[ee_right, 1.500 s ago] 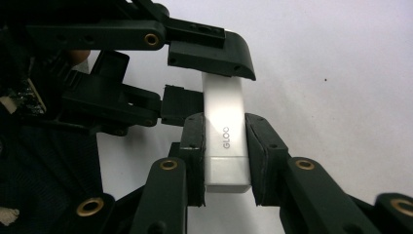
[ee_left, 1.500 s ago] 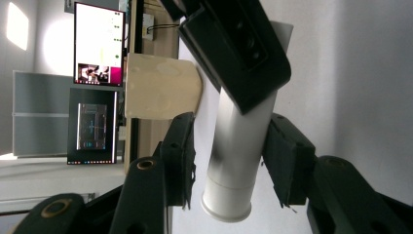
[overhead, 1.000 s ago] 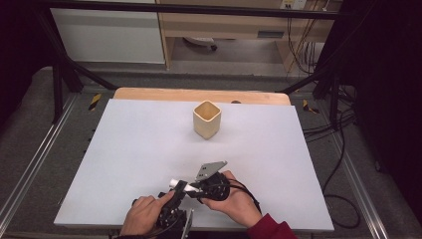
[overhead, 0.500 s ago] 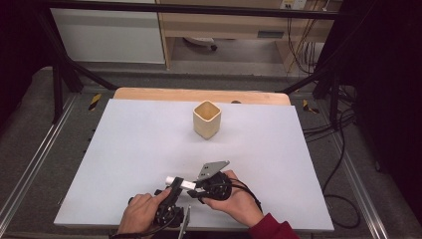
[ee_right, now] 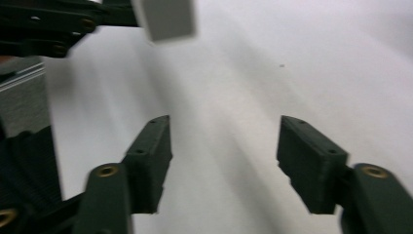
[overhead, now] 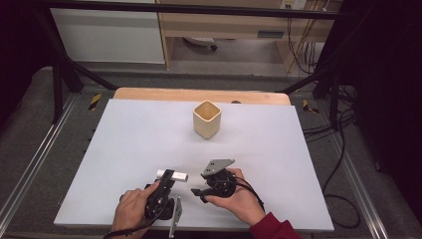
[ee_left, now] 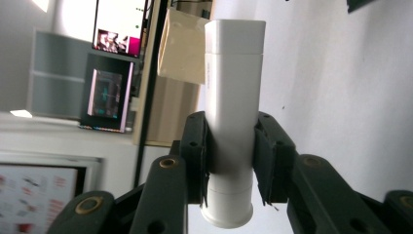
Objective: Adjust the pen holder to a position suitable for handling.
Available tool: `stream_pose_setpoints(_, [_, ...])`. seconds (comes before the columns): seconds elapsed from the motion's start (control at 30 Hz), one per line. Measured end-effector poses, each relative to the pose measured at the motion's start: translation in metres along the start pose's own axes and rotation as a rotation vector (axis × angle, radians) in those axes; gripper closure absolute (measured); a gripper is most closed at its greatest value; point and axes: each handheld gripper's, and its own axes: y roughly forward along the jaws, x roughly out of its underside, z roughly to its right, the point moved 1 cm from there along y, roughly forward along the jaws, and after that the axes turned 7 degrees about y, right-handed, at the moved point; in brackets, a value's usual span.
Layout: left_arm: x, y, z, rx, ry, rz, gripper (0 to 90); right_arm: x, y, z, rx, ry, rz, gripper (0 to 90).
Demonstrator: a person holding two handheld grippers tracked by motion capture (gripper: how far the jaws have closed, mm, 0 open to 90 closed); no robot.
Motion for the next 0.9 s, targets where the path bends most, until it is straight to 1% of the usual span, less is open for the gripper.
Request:
stream_pose_setpoints(0.1, [0.006, 0.0, -0.003, 0.023, -0.106, 0.025, 68.8, 0.001, 0.001, 0.005, 0.053, 0.014, 0.037, 23.3])
stream_pose_setpoints(0.13, [0.008, 0.0, -0.005, 0.029, -0.143, 0.032, 68.8, 0.0, 0.001, 0.006, 0.071, 0.025, 0.052, 20.6])
stream_pose_setpoints(0.17, [0.01, 0.0, -0.006, 0.037, -0.171, 0.038, 68.8, -0.001, 0.001, 0.008, 0.091, 0.044, 0.077, 17.5])
stream_pose_setpoints(0.23, [0.016, 0.0, -0.01, 0.054, -0.271, 0.061, 68.8, -0.003, 0.0, 0.011, 0.122, 0.058, 0.111, 12.5])
stream_pose_setpoints(0.27, [0.017, 0.0, -0.011, 0.057, -0.303, 0.071, 68.8, -0.003, -0.002, 0.013, 0.139, 0.064, 0.139, 9.8])
stream_pose_setpoints(0.3, [0.02, -0.001, -0.014, 0.07, -0.346, 0.081, 68.8, -0.004, -0.003, 0.014, 0.149, 0.072, 0.151, 8.5])
stream_pose_setpoints(0.33, [0.023, -0.001, -0.015, 0.075, -0.387, 0.097, 68.8, -0.004, -0.006, 0.016, 0.16, 0.083, 0.173, 7.6])
stream_pose_setpoints(0.37, [0.024, -0.002, -0.016, 0.079, -0.413, 0.106, 68.8, -0.004, -0.008, 0.018, 0.171, 0.092, 0.188, 6.5])
stream_pose_setpoints(0.4, [0.026, -0.003, -0.019, 0.087, -0.468, 0.133, 68.8, -0.004, -0.009, 0.019, 0.178, 0.096, 0.199, 5.9])
stream_pose_setpoints(0.43, [0.028, -0.003, -0.021, 0.091, -0.498, 0.144, 68.8, -0.003, -0.012, 0.021, 0.182, 0.104, 0.21, 5.3])
stream_pose_setpoints(0.47, [0.03, -0.003, -0.023, 0.098, -0.544, 0.162, 68.8, -0.002, -0.014, 0.021, 0.185, 0.104, 0.22, 4.7])
stream_pose_setpoints(0.53, [0.035, -0.002, -0.025, 0.114, -0.621, 0.188, 68.8, 0.0, -0.019, 0.024, 0.198, 0.098, 0.243, 3.4])
stream_pose_setpoints(0.57, [0.037, -0.002, -0.026, 0.121, -0.649, 0.197, 68.8, 0.001, -0.021, 0.026, 0.203, 0.1, 0.256, 3.4])
stream_pose_setpoints(0.6, [0.04, -0.003, -0.027, 0.13, -0.687, 0.208, 68.8, 0.001, -0.023, 0.027, 0.209, 0.103, 0.27, 3.6])
stream_pose_setpoints(0.67, [0.047, -0.004, -0.028, 0.142, -0.763, 0.241, 68.8, 0.001, -0.029, 0.031, 0.23, 0.118, 0.315, 4.2])
stream_pose_setpoints(0.77, [0.055, -0.007, -0.03, 0.15, -0.847, 0.268, 68.8, 0.0, -0.037, 0.035, 0.238, 0.12, 0.364, 4.6])
stream_pose_setpoints(0.8, [0.057, -0.008, -0.031, 0.152, -0.874, 0.271, 68.8, 0.0, -0.04, 0.036, 0.247, 0.112, 0.38, 5.2])
stream_pose_setpoints(0.87, [0.06, -0.007, -0.032, 0.161, -0.917, 0.278, 68.8, 0.001, -0.043, 0.04, 0.272, 0.098, 0.4, 5.3])
stream_pose_setpoints(0.9, [0.061, -0.006, -0.033, 0.164, -0.934, 0.282, 68.8, 0.002, -0.044, 0.042, 0.294, 0.088, 0.414, 5.4])
